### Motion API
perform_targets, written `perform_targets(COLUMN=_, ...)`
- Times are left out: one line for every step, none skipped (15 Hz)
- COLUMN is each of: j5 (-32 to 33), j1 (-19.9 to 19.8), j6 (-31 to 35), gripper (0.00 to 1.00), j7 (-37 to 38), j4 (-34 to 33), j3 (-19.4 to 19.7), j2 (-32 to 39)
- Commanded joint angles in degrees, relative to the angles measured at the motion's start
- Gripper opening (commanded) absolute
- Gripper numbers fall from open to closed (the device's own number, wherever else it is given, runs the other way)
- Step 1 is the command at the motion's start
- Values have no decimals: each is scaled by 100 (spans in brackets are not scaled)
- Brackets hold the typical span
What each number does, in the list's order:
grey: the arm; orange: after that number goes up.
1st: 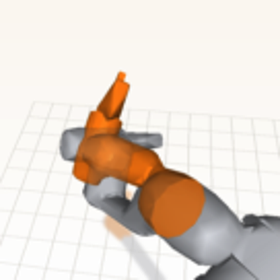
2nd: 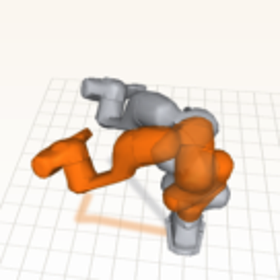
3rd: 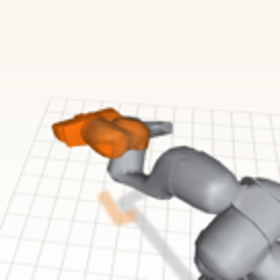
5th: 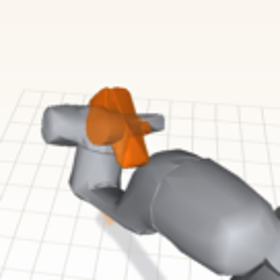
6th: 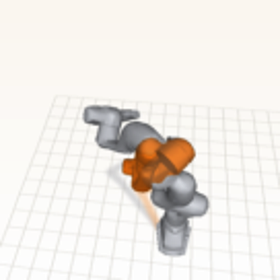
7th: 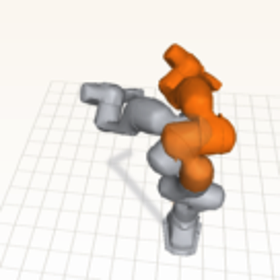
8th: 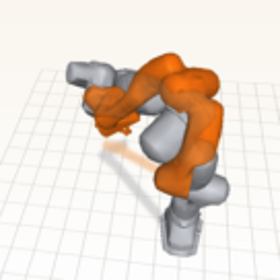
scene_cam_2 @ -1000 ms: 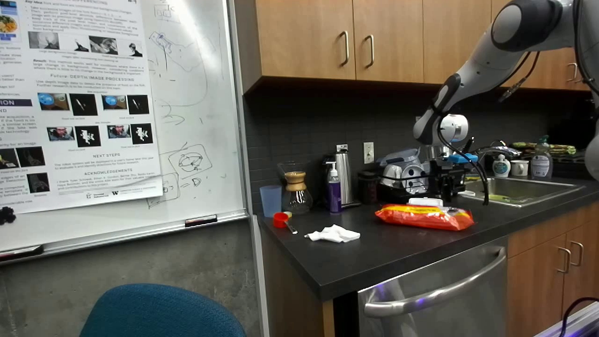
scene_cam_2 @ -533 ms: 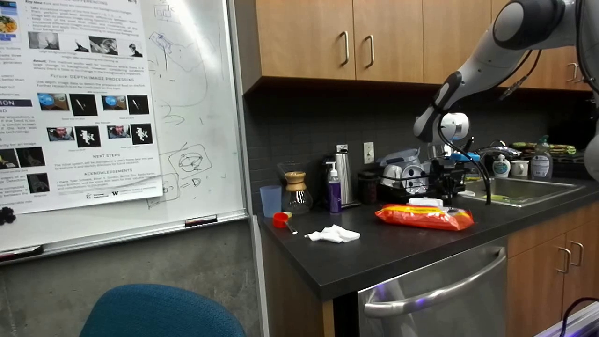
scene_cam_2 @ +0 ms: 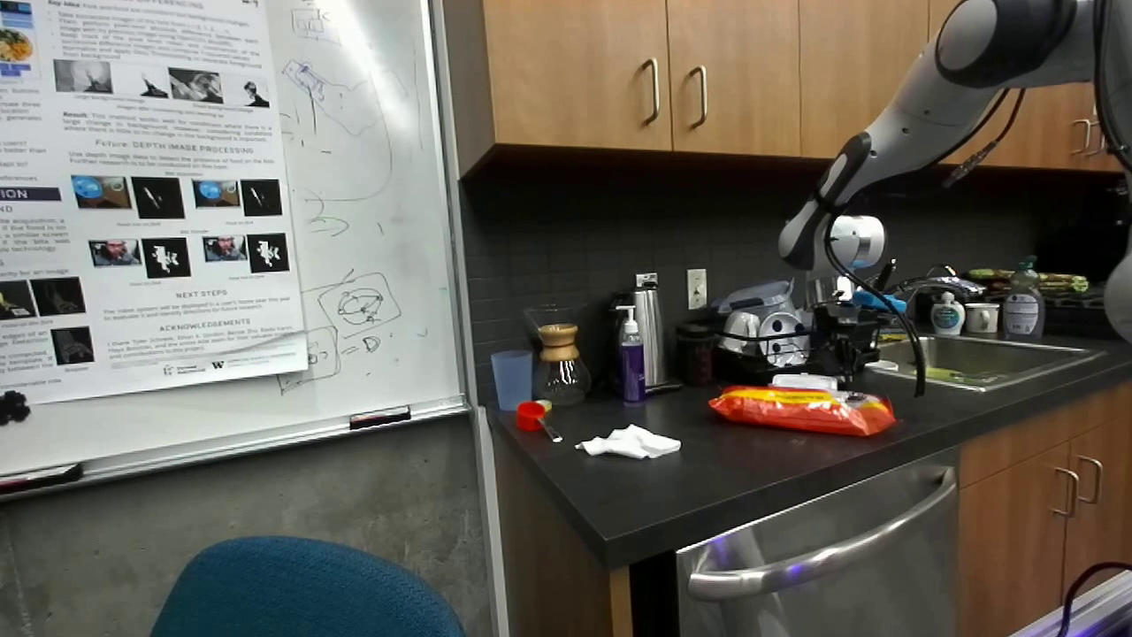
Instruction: Close the lid of the orange wet wipes packet
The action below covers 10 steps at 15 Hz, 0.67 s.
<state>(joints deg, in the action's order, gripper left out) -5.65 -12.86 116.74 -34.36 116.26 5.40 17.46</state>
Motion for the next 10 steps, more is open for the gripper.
perform_targets(j5=-179, j1=-76, j6=-112, gripper=0, j7=-268, j4=264, j3=-80, j2=-309)
perform_targets(j5=-199, j1=-71, j6=-111, gripper=0, j7=-326, j4=300, j3=-82, j2=-348)
perform_targets(j5=-209, j1=-63, j6=-107, gripper=0, j7=-358, j4=330, j3=-79, j2=-389)
perform_targets(j5=-223, j1=-55, j6=-92, gripper=0, j7=-415, j4=360, j3=-80, j2=-443)
perform_targets(j5=-238, j1=-40, j6=-82, gripper=0, j7=-461, j4=399, j3=-82, j2=-506)
perform_targets(j5=-266, j1=-32, j6=-96, gripper=0, j7=-519, j4=425, j3=-86, j2=-559)
perform_targets(j5=-288, j1=-18, j6=-93, gripper=0, j7=-571, j4=463, j3=-90, j2=-621)
perform_targets(j5=-300, j1=-1, j6=-101, gripper=0, j7=-621, j4=501, j3=-100, j2=-685)
perform_targets(j5=-315, j1=16, j6=-101, gripper=0, j7=-666, j4=540, j3=-110, j2=-743)
perform_targets(j5=-327, j1=39, j6=-109, gripper=0, j7=-702, j4=583, j3=-124, j2=-808)
